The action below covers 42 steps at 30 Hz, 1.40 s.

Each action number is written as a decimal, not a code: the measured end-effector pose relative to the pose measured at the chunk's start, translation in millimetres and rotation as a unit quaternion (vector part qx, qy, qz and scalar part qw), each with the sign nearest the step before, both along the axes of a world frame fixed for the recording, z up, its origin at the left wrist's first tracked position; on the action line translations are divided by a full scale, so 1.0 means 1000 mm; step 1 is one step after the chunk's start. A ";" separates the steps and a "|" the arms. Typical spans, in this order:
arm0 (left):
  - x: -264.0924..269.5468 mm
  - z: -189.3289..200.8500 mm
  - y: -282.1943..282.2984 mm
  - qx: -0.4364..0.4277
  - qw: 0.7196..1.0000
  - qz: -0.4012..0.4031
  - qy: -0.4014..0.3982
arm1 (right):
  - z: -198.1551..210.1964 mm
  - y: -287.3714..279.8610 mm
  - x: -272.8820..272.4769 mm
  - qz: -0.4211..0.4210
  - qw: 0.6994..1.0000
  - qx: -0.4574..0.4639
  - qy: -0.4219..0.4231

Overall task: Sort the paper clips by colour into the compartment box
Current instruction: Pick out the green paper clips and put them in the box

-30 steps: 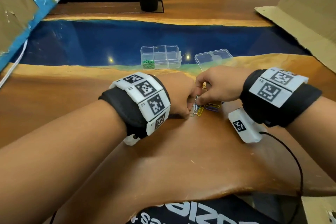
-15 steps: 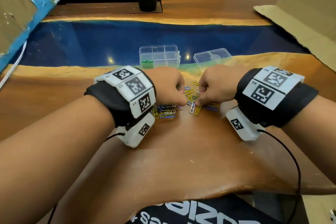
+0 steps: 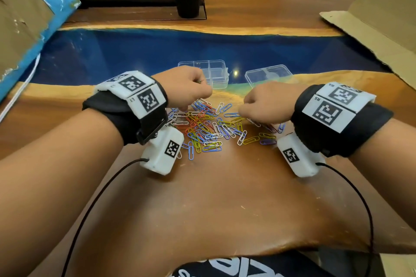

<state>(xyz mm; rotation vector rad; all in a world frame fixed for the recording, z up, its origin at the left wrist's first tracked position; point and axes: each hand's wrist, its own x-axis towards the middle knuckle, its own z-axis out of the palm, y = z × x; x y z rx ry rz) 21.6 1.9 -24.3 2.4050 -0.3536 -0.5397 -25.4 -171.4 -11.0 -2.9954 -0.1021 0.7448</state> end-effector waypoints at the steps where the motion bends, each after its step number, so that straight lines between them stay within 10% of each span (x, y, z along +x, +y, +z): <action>1: 0.003 0.000 0.001 0.012 1.000 0.009 -0.020 | 0.002 0.002 0.002 -0.010 1.000 0.011 -0.006; 14: 0.046 0.010 0.007 0.150 0.969 -0.004 -0.195 | 0.012 0.027 0.055 -0.028 0.987 0.141 -0.072; 42: 0.024 -0.001 0.057 0.173 0.973 0.000 -0.151 | 0.005 0.087 0.093 0.020 0.965 0.179 -0.192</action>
